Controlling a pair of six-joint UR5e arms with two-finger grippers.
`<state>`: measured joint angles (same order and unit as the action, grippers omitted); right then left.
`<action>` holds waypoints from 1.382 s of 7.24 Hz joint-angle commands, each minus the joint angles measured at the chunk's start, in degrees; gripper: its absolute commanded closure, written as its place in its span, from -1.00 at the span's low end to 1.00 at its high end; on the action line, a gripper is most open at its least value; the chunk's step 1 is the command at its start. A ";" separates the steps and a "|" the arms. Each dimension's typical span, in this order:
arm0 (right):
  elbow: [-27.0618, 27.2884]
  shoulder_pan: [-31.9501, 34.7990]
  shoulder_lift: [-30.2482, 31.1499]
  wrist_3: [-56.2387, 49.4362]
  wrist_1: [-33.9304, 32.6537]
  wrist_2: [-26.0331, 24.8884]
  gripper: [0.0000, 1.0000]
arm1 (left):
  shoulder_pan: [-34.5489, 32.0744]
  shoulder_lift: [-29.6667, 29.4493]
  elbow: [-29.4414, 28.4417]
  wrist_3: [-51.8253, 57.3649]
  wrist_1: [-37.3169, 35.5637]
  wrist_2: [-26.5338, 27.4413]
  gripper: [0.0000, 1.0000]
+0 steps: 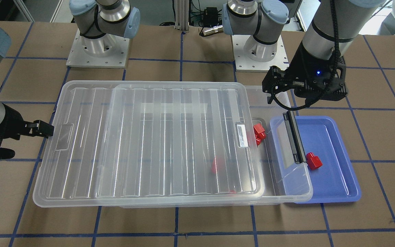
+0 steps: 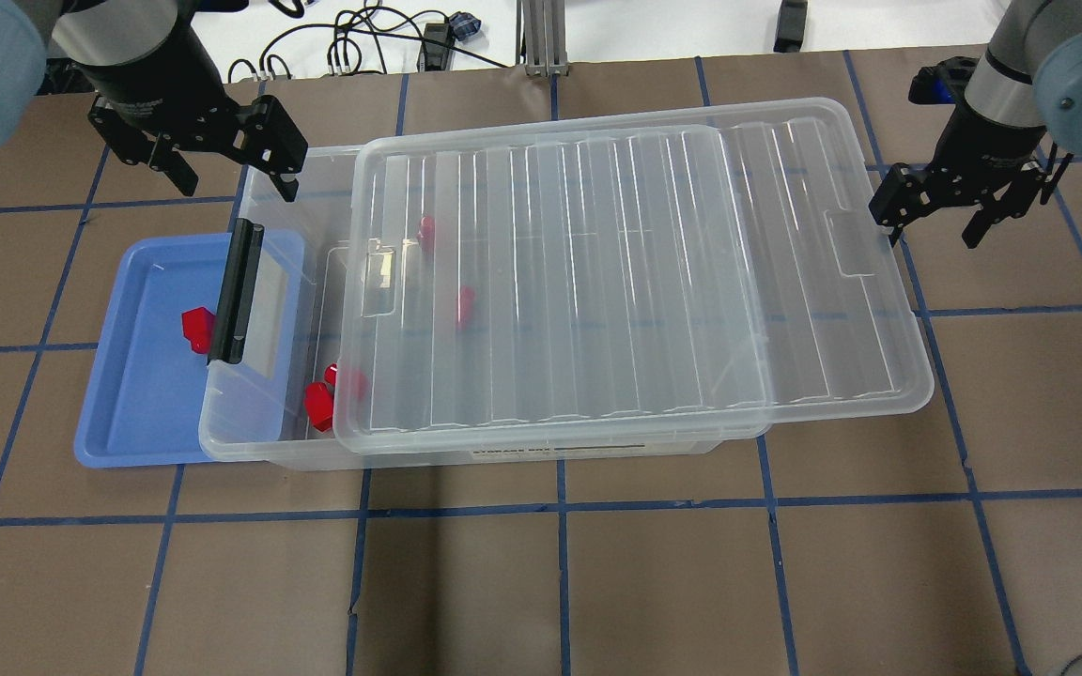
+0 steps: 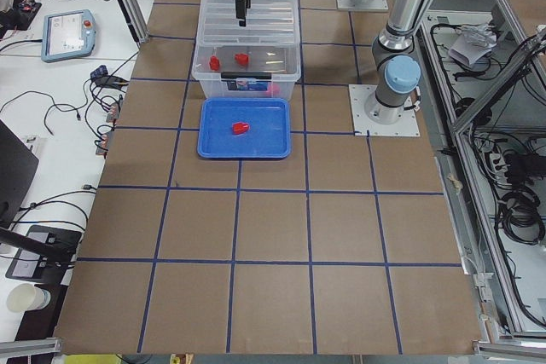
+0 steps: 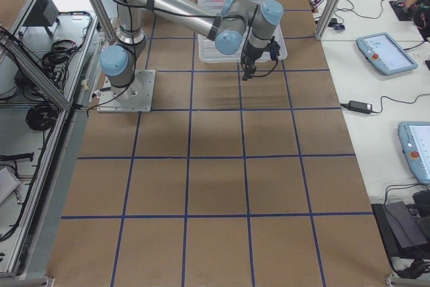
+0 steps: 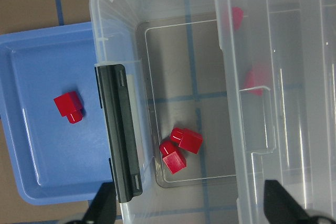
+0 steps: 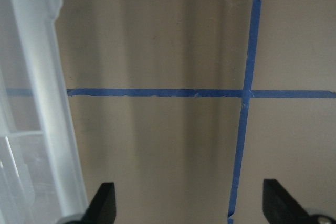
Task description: Place red block in blue tray from box
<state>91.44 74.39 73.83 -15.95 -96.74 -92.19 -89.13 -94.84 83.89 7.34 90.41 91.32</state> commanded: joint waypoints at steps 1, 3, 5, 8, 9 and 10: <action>0.06 1.19 0.00 1.89 -0.02 1.05 -1.00 | -1.66 0.35 0.31 -2.16 -0.15 0.35 -1.00; 0.06 4.17 0.00 7.05 -0.02 1.05 -1.00 | -1.66 0.53 0.48 -2.25 -0.15 0.44 -1.00; 0.06 7.16 0.00 12.24 -0.02 1.05 -1.00 | -1.66 0.53 0.49 -2.33 -0.15 0.44 -1.00; 0.06 9.72 0.00 15.07 -0.29 1.66 -1.00 | -1.66 0.53 0.57 -2.25 -0.15 0.44 -1.00; 0.06 9.81 0.09 15.33 -0.20 2.45 -1.00 | -1.66 0.53 0.57 -2.25 -0.15 0.44 -1.00; -0.03 9.81 0.17 15.34 -0.29 2.46 -1.00 | -1.66 0.53 0.57 -2.25 -0.15 0.44 -1.00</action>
<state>91.47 84.07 73.91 -0.79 -97.00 -90.08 -90.79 -94.31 84.46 5.10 90.26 91.76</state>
